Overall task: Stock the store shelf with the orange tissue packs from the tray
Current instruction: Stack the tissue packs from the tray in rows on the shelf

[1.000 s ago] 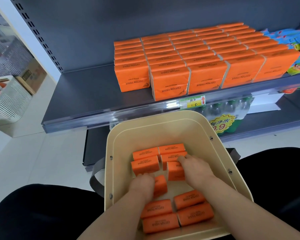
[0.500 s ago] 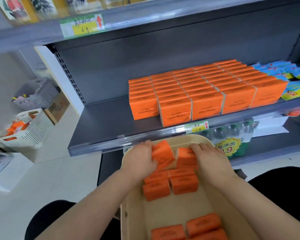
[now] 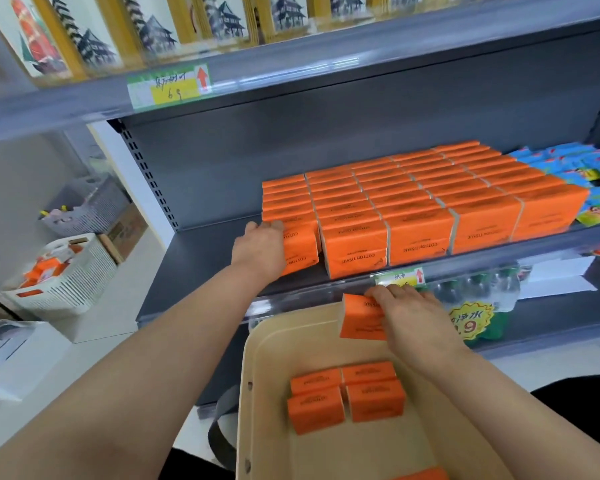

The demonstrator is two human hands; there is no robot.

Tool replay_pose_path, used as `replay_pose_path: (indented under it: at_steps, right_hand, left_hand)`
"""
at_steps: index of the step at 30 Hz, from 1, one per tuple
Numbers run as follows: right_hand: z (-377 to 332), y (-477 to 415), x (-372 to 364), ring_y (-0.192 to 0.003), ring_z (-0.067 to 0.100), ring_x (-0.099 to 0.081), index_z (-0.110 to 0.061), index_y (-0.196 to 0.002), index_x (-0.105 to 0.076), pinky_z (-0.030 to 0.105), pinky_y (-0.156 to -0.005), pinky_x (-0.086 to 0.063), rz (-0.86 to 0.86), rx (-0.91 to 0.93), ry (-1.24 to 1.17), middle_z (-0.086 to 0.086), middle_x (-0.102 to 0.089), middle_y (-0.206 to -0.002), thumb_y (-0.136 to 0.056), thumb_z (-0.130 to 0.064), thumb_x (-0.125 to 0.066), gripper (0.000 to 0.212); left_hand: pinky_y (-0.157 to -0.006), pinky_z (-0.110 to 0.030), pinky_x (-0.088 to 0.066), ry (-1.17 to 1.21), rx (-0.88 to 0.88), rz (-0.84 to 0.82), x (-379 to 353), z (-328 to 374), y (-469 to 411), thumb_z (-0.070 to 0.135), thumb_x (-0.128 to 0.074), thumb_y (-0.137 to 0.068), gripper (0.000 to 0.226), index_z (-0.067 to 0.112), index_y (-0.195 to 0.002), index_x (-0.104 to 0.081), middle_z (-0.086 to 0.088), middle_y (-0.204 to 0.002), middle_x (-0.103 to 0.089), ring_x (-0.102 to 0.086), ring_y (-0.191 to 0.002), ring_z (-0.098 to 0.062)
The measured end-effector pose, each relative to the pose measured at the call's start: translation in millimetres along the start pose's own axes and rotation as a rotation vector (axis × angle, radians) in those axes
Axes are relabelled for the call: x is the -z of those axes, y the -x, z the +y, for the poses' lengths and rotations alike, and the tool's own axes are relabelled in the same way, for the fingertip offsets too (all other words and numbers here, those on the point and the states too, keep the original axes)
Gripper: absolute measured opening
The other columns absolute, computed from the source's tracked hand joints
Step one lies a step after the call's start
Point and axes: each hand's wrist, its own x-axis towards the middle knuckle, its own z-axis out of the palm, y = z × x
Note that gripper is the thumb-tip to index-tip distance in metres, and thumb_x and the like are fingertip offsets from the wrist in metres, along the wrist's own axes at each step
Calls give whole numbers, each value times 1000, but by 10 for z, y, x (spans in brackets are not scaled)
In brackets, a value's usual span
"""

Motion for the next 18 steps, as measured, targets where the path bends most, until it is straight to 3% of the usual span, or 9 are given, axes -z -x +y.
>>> replay_pose_path:
  at_steps: [8, 18]
  right_hand:
    - [48, -107, -80, -113, 16, -52, -30, -133, -42, 31, -94, -38, -9, -2, -40, -7, -58, -120, -86, -13, -55, 52]
    - [-41, -189, -114, -105, 16, -57, -30, -126, -49, 32, -88, -44, -19, 33, -22, -8, -62, -112, -81, -10, -60, 50]
  left_hand:
    - [-74, -34, -41, -155, -17, 112, -204, -18, -211, 5, -60, -81, 45, 16, -124, -50, -8, -118, -50, -43, -111, -26]
    - [-76, -34, -45, -24, -43, 180, -269, 20, -302, 11, -66, -83, 49, 14, -128, -47, -7, -125, -46, -43, -115, -24]
